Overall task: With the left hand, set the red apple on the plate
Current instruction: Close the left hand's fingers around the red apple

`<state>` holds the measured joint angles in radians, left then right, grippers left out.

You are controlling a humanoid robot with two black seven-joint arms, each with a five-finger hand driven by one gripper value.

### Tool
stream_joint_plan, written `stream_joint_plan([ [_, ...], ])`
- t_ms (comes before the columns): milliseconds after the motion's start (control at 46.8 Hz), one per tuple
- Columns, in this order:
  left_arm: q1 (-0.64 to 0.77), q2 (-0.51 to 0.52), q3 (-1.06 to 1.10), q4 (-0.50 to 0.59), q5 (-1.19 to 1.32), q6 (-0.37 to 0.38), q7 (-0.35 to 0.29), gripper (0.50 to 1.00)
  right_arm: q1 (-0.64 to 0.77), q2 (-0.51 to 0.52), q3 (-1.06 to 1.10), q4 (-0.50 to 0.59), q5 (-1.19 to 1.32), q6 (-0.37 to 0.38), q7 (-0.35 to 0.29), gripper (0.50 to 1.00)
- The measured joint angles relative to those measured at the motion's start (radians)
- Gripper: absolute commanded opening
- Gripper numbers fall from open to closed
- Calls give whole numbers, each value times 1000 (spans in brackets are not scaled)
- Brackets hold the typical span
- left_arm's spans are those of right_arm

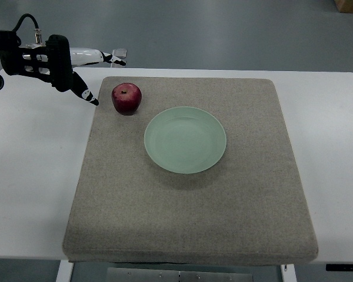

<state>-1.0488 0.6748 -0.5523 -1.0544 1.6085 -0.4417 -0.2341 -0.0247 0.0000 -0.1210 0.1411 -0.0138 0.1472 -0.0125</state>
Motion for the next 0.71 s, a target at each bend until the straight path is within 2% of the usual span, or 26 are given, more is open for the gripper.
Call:
stream_joint_plan([
  [235,12,-103,12,95,9,39,4,996,0,0,0,0,0,0,0,964],
  [364,20,-155,38,149,8,100,4,996,0,0,0,0,0,0,0,964],
  [706,24,-198,98,180,7,161,4,992,0,0,0,0,0,0,0,964],
])
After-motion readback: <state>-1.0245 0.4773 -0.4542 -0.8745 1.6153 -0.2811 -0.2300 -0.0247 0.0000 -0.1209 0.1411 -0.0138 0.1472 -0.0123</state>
